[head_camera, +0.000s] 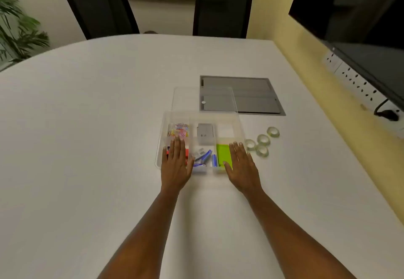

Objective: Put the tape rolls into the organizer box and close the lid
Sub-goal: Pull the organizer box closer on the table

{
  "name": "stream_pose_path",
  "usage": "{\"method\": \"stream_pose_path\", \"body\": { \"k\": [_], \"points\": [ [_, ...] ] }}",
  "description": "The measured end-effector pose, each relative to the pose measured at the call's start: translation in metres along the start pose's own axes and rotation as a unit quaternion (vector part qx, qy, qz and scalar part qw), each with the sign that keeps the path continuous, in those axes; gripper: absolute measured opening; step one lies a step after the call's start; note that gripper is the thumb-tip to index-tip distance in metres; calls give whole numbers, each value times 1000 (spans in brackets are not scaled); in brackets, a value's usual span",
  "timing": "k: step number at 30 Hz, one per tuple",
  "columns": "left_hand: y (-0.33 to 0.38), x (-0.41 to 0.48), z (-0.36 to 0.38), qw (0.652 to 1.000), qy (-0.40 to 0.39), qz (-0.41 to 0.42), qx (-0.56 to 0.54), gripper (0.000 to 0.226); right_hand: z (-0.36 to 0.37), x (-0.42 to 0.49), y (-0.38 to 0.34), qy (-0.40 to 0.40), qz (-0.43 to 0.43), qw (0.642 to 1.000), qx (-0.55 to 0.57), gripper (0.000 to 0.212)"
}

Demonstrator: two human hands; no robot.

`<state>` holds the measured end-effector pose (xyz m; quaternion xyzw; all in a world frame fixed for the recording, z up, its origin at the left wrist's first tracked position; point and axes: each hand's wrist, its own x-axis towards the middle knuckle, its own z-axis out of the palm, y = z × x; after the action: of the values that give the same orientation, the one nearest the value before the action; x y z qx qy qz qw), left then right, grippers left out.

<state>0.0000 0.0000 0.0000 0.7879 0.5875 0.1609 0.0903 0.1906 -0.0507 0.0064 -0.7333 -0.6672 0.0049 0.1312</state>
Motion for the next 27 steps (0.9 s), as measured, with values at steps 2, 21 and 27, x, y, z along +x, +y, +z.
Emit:
{"method": "stream_pose_path", "body": {
  "k": [2,21,27],
  "points": [
    [-4,-7,5,1000,-5,-15,-8,63,8,-4,-1,-63,19,998,6,58],
    [-24,-28,34,997,-75,-8,22,62,37,-25,-14,-119,65,990,-43,65],
    [-24,-27,32,997,-74,4,31,85,38,-24,-13,-117,69,990,-37,66]
  ]
}}
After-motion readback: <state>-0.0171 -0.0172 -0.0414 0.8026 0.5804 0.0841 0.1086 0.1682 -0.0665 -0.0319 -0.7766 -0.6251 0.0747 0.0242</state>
